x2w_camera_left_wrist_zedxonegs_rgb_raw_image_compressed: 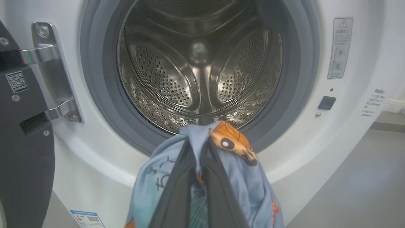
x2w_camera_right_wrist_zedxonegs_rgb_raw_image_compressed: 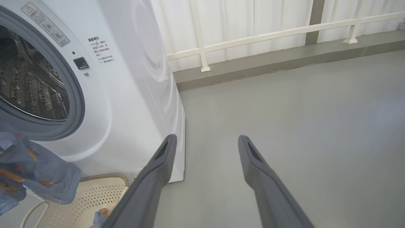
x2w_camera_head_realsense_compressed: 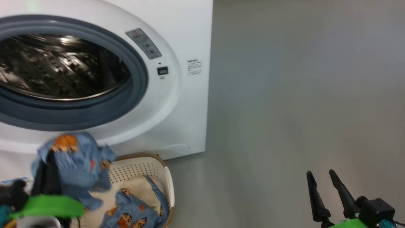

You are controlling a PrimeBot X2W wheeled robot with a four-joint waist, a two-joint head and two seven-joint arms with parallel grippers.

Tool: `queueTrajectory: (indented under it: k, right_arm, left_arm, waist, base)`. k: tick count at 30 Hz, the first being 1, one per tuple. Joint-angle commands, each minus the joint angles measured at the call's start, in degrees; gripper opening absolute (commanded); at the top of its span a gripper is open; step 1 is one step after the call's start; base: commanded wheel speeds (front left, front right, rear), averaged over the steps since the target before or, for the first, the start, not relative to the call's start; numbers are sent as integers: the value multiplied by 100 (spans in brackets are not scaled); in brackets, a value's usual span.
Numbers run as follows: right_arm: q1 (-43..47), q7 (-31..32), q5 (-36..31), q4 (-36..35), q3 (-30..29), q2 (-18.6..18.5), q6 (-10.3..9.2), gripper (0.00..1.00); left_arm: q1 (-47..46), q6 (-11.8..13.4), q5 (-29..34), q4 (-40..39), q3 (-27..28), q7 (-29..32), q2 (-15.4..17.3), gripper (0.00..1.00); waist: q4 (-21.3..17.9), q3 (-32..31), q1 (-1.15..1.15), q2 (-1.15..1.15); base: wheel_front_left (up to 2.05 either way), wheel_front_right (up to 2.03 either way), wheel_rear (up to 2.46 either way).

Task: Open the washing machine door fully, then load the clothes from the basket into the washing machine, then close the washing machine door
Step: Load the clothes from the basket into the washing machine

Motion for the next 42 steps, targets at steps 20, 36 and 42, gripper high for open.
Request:
queueTrajectory:
  k: [20,36,42]
  right_arm:
    - [-843,-28,247,-69,551,-59,9,100]
    - [-1166,-28,108,-147,857,-59,9,100]
    - [-1164,-28,58,-161,960,-59,9,100]
  left_arm:
    - [-3308,208,367,1745,591,-50,1246,0]
    - [-5149,309,756,2888,406,-50,1451,0]
    - [-5732,303,985,2984,256,-50,1518,0]
  waist:
    - [-881,1665,0,0]
    - [-984,2515,0,0]
    - [-963,2795,0,0]
  base:
    - [0,0,0]
    - [0,0,0]
    - [0,0,0]
